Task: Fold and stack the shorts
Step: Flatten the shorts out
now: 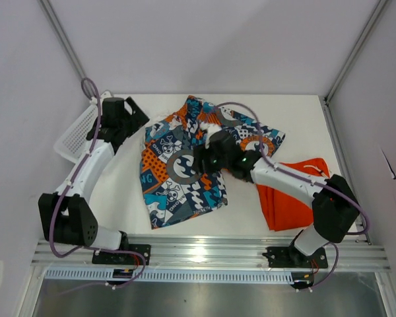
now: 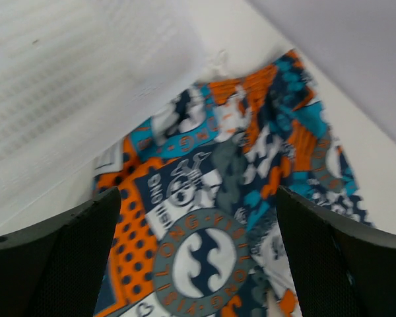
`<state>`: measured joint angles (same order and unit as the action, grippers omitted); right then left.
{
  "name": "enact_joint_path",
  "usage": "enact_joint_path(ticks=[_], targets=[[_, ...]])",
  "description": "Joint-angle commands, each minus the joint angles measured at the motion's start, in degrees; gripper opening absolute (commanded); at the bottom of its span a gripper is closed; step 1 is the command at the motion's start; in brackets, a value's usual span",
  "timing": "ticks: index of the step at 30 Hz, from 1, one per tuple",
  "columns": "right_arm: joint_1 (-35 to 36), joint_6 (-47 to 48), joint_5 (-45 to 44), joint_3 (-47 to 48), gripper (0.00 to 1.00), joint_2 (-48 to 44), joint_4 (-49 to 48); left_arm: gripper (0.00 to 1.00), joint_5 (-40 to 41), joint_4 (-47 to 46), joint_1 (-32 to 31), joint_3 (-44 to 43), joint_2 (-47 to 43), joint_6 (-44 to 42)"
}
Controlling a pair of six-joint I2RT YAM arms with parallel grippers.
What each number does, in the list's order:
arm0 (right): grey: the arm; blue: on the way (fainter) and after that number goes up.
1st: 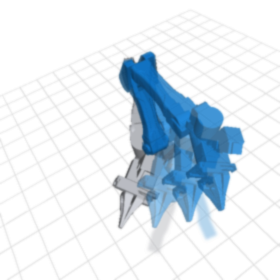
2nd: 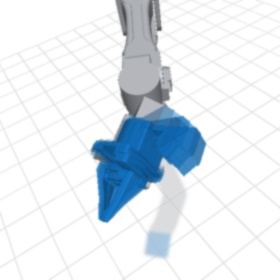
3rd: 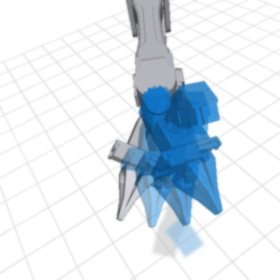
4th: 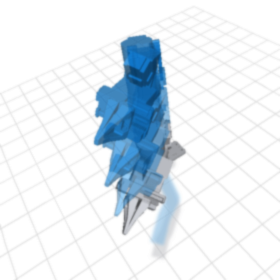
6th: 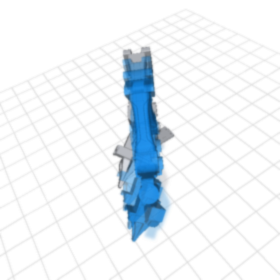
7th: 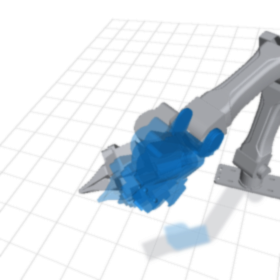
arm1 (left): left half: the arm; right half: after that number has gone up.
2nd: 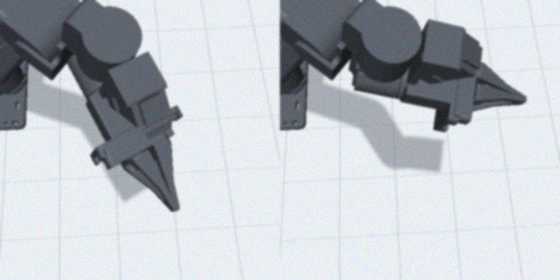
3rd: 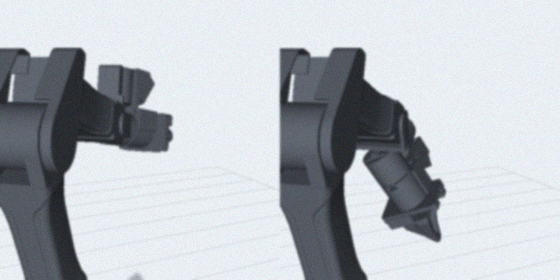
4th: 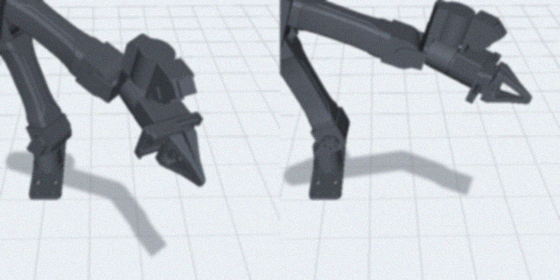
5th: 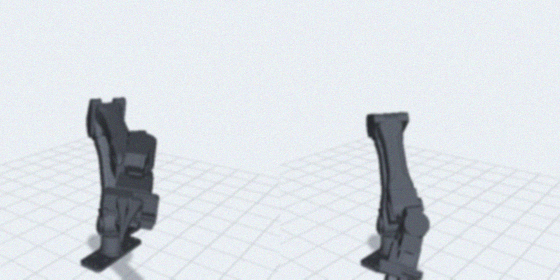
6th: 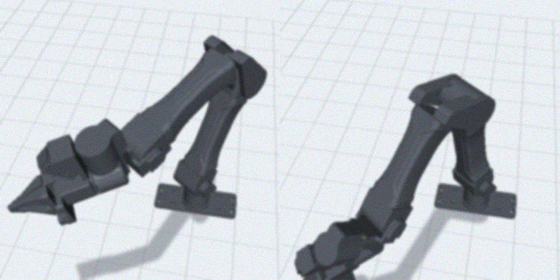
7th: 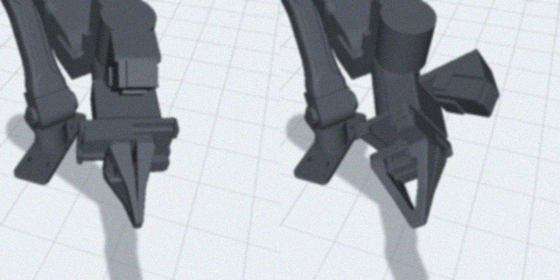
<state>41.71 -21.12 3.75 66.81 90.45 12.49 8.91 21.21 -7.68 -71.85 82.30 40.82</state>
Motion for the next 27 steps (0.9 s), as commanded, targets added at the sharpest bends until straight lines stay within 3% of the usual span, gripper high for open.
enact_joint_path(ticks=[1,2,5,13,17,22,23,27], targets=[[9.94,0.82,-9.09,0.08,0.65,-2.22,0.96,0.99,-4.51,2.43,1.97,4.52,-6.79,-2.75],[14.93,0.47,-10.76,1.3,0.65,-1.43,2.0,0.99,-4.25,3.04,2.23,5.57,-7.59,-3.98],[19.88,-0.67,-14.99,4.29,0.65,2.79,4.03,0.99,-1.01,7.25,3.02,6.9,-9.44,-5.31],[22.18,-4.1,-15.18,4.74,0.63,7.01,1.57,0.98,7.7,11.92,4.08,9.28,-9.36,-6.01],[22.09,-4.45,-15.35,5.09,0.63,7.54,1.14,0.98,11.57,13.77,5.82,14.87,-9.96,0.64],[22.18,-4.98,-15.26,4.56,0.63,7.1,0.78,0.97,4.82,5.09,14.35,24.29,-16.19,6.2],[22.18,-5.07,-15.18,3.95,0.63,6.93,0.61,0.97,3.41,2.54,14.97,29.79,-17.95,6.38],[22.09,-5.59,-15.52,1.67,0.64,5.79,-0.01,0.98,6.54,-2.58,14.98,35.64,-24.11,8.57]])
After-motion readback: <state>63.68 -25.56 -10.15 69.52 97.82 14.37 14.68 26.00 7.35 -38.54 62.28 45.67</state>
